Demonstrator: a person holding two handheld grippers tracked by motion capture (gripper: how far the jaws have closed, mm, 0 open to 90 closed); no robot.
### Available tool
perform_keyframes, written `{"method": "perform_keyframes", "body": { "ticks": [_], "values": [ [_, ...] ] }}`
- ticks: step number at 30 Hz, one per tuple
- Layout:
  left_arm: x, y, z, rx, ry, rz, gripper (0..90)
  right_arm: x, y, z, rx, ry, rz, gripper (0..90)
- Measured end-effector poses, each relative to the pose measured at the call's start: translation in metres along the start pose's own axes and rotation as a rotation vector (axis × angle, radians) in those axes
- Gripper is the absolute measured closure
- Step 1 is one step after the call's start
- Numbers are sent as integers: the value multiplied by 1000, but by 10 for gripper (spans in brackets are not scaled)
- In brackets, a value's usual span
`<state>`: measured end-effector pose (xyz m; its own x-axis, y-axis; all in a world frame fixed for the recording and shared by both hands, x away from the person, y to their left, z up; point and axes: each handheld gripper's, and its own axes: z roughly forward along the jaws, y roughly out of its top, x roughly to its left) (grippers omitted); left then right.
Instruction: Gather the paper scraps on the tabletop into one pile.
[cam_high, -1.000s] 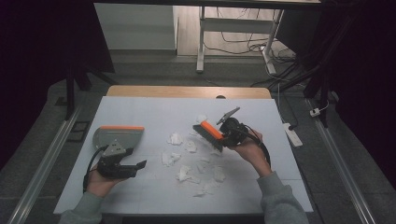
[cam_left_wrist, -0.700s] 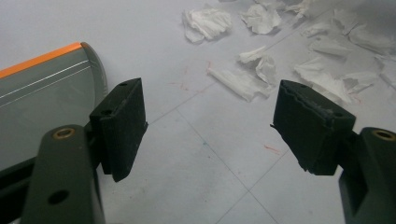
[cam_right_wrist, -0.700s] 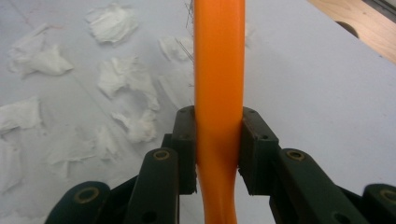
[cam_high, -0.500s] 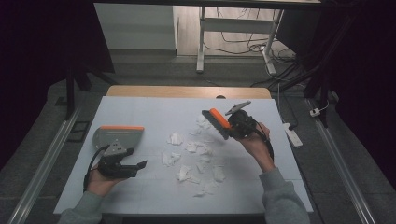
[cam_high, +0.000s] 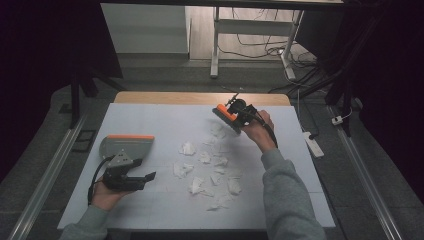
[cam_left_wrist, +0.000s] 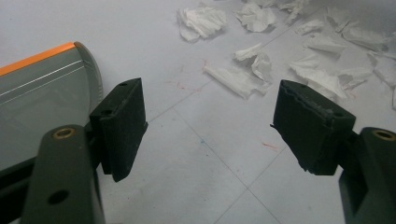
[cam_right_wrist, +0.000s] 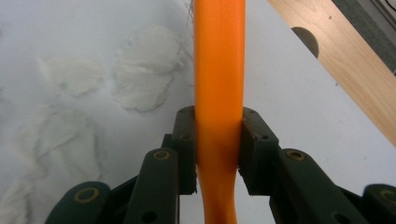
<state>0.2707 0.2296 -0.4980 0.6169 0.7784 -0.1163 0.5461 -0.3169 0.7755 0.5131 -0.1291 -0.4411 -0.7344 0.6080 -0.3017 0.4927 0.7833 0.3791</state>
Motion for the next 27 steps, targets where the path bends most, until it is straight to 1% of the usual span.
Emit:
{"method": "perform_keyframes", "body": {
  "ticks": [1,5,6,8,10,12,13,16,17,21,27],
  "values": [
    [0,0,0,0,-1,0,265,0,3,2,11,-8,-14,704],
    [0,0,0,-1,1,-1,265,0,12,12,50,-9,-54,704],
    [1,0,-1,-3,0,-3,265,0,14,15,56,-3,-61,704],
    [1,-1,-1,-5,2,-6,265,0,16,16,51,17,-63,704],
    [2,-1,-1,-4,4,-7,265,4,18,17,61,25,-87,705],
    [2,-1,-1,-3,4,-7,265,8,18,17,70,52,-105,706],
    [1,-1,-1,-2,4,-6,265,10,18,17,82,48,-131,706],
    [1,-1,0,3,4,-2,265,17,17,14,94,61,-173,707],
    [1,-1,0,3,5,-2,265,18,17,13,89,67,-191,707],
    [2,-1,0,1,6,-6,265,30,13,6,81,135,-202,707],
    [1,-1,0,4,7,-3,266,55,-2,-9,58,182,-236,707]
  ]
}}
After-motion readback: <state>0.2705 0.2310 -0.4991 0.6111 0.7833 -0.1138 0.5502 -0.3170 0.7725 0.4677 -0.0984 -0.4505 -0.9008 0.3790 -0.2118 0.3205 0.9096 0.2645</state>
